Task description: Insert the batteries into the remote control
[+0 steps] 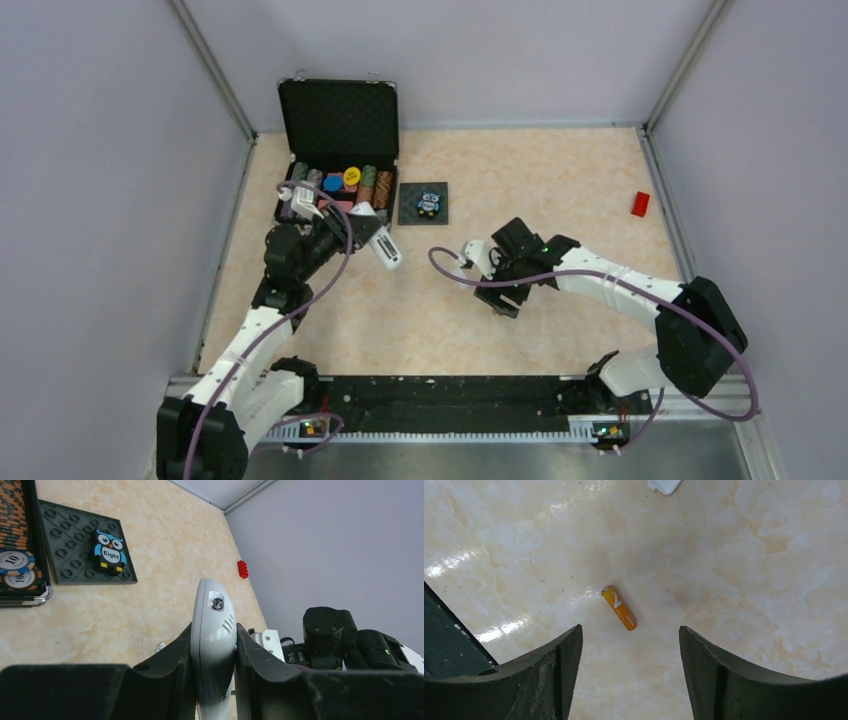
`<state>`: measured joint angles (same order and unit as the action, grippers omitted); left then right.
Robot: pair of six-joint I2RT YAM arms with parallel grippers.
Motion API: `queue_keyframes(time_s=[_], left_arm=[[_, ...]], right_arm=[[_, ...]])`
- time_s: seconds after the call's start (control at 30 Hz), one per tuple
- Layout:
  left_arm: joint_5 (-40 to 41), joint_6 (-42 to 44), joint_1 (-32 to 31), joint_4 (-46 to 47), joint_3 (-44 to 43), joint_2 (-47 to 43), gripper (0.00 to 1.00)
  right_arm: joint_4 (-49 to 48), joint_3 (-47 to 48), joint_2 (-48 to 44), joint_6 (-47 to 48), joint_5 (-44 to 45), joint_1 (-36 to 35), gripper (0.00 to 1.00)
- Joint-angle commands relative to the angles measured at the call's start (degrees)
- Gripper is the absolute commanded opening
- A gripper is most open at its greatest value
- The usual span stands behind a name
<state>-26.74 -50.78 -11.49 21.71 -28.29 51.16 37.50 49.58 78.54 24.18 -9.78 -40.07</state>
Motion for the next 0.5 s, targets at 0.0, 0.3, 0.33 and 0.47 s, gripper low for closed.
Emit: queue_keyframes(time_s=[0.0,0.3,0.33,0.47], left_arm=[[1.5,1.1,0.9,2.1,-2.2,-0.6,0.00],[1.6,0.9,2.2,2.8,-2.3,0.7,0.00],[1.6,0.8,2.4,3.0,-2.2,0.9,0.00],[1.3,0.2,2.9,3.9,-1.9,1.4,0.00]], right_arm=[[-1.1,0.1,2.4,5.9,-1.3,-1.4,0.69],[-6.2,-2.6,5.2,7.3,4.6,-4.8,0.58],[-7.3,-2.9,5.2,6.9,5.3,-5.0,0.55],[-9.4,-3.7,5.5,5.8,6.0,-5.2,0.47]])
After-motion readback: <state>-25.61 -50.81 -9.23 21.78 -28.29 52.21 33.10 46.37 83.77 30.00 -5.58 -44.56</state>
